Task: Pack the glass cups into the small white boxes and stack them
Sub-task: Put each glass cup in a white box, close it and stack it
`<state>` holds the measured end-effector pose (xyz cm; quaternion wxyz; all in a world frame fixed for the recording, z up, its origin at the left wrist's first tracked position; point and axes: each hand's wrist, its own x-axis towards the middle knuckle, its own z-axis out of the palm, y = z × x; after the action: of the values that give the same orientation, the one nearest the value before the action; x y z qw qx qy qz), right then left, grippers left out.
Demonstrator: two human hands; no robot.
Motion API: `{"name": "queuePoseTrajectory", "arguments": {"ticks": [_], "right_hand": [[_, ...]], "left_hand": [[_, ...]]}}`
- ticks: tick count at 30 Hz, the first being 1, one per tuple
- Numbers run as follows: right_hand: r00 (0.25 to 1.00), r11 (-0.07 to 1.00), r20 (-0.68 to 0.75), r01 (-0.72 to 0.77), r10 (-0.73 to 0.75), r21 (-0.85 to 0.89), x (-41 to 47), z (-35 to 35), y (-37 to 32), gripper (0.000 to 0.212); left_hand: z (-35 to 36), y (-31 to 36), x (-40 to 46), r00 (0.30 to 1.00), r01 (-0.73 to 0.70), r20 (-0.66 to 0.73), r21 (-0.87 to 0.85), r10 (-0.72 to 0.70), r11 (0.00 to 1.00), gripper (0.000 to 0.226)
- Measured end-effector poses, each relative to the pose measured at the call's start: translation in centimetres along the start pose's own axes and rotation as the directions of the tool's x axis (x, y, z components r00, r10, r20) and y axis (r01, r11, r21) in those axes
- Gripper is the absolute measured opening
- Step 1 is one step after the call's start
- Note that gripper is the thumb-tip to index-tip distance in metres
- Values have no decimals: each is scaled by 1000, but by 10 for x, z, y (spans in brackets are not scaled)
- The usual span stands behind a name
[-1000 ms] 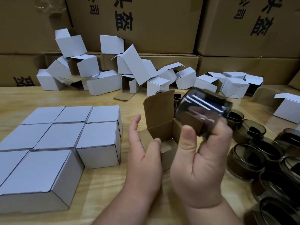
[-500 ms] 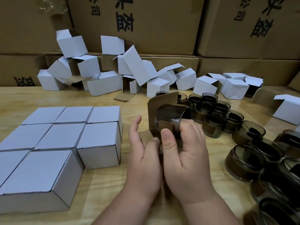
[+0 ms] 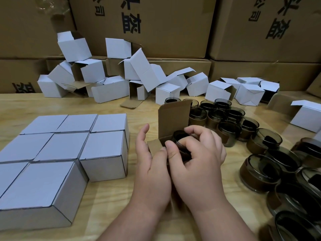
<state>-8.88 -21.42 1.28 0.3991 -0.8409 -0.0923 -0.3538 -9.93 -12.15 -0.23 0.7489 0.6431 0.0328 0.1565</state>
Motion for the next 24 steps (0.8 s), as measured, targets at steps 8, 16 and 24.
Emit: {"name": "queuePoseTrajectory", "arguments": {"ticks": [8,16,24], "right_hand": [[1000,999,7,-26,27,-31,0,0,2,23],[995,991,-60,-68,76,115,1,1,2,26],[797,614,41,-496,602,613,5,1,13,39]], "left_hand": [[1,3,-1,1000,-10,-4,5,10,1000,60],[2,5,-1,1000,9,17,-26,-8,1000,59],[1,1,0,999,-31,-33,-90,28,995,38]]}}
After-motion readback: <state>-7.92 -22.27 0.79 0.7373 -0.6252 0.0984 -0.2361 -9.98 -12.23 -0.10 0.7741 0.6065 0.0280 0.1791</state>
